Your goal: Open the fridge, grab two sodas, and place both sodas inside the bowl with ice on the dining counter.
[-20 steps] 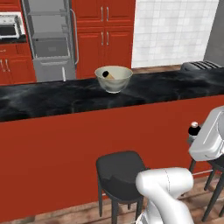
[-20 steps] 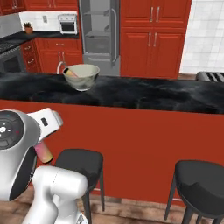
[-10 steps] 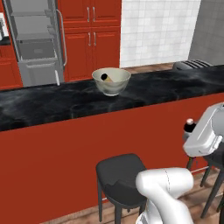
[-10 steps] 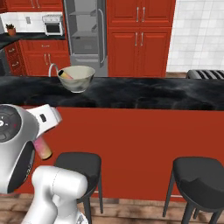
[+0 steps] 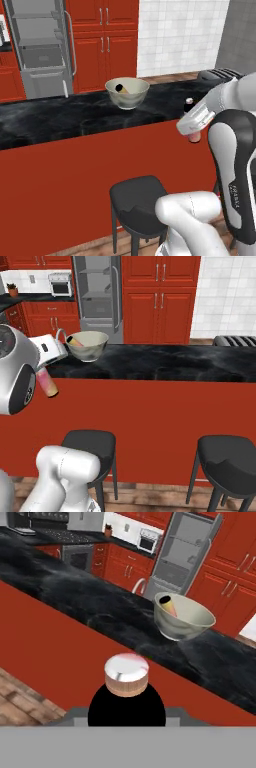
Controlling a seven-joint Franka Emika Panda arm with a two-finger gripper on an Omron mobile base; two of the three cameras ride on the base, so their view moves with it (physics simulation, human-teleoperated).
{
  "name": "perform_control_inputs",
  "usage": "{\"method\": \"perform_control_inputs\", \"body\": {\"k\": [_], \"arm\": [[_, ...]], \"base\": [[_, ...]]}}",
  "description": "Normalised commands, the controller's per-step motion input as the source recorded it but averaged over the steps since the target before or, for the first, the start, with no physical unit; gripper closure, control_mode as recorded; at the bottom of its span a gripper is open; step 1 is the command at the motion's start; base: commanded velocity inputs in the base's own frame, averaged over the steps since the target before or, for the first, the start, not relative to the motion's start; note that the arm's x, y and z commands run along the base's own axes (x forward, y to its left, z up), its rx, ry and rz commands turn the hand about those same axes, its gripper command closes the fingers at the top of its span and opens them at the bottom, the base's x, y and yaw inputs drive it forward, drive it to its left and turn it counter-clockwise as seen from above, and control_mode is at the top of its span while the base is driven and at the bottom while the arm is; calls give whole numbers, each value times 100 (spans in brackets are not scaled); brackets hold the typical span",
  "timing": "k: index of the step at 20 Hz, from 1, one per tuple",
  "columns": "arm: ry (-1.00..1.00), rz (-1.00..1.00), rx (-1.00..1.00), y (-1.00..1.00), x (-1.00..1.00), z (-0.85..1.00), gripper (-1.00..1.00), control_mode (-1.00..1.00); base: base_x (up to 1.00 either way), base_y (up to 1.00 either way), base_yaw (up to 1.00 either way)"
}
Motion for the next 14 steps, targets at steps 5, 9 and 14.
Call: {"method": "perform_control_inputs", "body": {"k": [5,9,14], "arm": [[8,-9,-3,2,79,52,100,-100],[8,-2,0,-5,81,11,100,-100],[0,0,0,-3,73,-2,100,-100]], "base": [[0,0,0],[0,0,0],[0,0,0]]}}
